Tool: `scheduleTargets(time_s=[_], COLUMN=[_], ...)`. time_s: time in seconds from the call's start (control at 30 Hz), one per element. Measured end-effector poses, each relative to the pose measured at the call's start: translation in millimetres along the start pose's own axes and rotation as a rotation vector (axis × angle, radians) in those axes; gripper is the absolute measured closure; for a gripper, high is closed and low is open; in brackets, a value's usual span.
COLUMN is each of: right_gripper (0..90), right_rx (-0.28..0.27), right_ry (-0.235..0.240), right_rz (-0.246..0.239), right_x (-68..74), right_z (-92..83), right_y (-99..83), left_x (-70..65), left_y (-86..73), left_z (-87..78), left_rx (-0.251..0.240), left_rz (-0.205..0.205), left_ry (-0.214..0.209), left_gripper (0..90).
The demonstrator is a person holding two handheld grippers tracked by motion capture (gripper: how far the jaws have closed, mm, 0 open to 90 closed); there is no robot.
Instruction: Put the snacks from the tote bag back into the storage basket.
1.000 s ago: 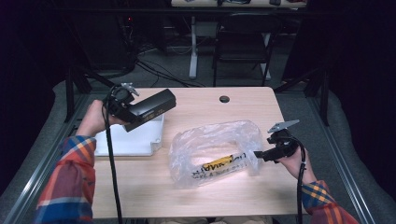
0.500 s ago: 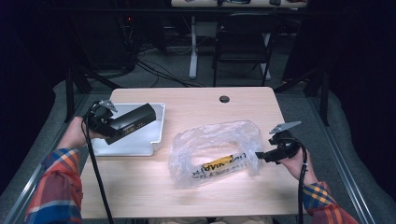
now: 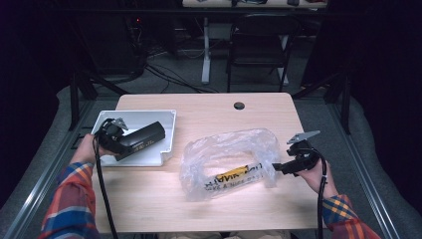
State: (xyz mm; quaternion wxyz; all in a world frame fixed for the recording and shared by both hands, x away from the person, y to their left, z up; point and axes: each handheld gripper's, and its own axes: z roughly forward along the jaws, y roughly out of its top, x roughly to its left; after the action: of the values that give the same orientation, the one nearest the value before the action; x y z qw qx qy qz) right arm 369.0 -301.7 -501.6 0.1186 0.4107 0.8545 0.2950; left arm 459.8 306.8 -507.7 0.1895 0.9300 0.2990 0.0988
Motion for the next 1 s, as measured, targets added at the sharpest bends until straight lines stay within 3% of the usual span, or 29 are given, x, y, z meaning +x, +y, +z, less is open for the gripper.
scheduleTargets(time_s=[0.17, 0.33, 0.4, 0.5, 0.57, 0.7, 0.77, 0.8, 0.83, 0.87, 0.9, 0.93, 0.97, 1.0], right_gripper=[15.3, 15.3, 15.3, 15.3, 15.3, 15.3, 15.3, 15.3, 15.3, 15.3, 15.3, 15.5, 15.6, 15.7], right_rx=[0.011, 0.011, 0.011, 0.011, 0.011, 0.007, 0.006, 0.006, 0.006, -0.003, -0.003, 0.002, 0.003, 0.001], right_ry=[0.001, -0.001, -0.002, -0.002, -0.001, -0.007, -0.003, -0.003, -0.003, -0.008, -0.008, -0.009, -0.008, -0.012], right_rz=[-0.001, -0.004, -0.003, -0.003, -0.008, -0.002, -0.006, -0.006, -0.005, -0.002, -0.002, -0.004, -0.006, 0.0], right_x=[-1.3, -0.1, 0.4, 1.2, 0.8, -0.3, -1.2, -1.2, -1.2, -0.8, -0.8, -0.9, -1.3, -1.1], right_z=[-0.1, 2.8, 3.8, 3.6, 2.9, 1.7, 0.6, 0.6, -0.1, -0.7, -0.7, -1.5, -1.5, -1.4], right_y=[-0.2, 0.0, 0.1, 0.4, 0.3, -0.4, -0.2, -0.2, 0.0, -0.2, -0.2, -0.7, -1.2, -1.8], left_x=[1.4, 4.9, 5.9, 7.9, 9.1, 10.2, 10.6, 10.6, 11.3, 10.7, 10.7, 9.3, 8.7, 8.0], left_y=[-1.7, -5.2, -5.9, -7.3, -8.7, -8.9, -5.8, -5.8, -3.3, 4.3, 4.3, 15.3, 20.8, 25.1], left_z=[13.2, 22.4, 25.4, 28.0, 27.3, 17.3, 10.0, 10.0, 6.1, 0.8, 0.8, -1.0, -1.1, -0.8], left_rx=[0.012, -0.009, 0.01, 0.027, 0.019, -0.031, -0.075, -0.075, -0.102, -0.162, -0.162, -0.203, -0.226, -0.233], left_rz=[0.013, 0.016, 0.0, -0.057, -0.101, -0.152, -0.173, -0.173, -0.183, -0.221, -0.221, -0.287, -0.312, -0.334], left_ry=[0.005, -0.001, -0.009, -0.005, 0.003, -0.027, -0.025, -0.025, -0.027, -0.02, -0.02, 0.037, 0.048, 0.084], left_gripper=[43.0, 42.8, 42.3, 35.6, 23.8, 17.0, 17.1, 16.5, 16.5, 17.7, 21.4, 28.0, 28.9, 36.0])
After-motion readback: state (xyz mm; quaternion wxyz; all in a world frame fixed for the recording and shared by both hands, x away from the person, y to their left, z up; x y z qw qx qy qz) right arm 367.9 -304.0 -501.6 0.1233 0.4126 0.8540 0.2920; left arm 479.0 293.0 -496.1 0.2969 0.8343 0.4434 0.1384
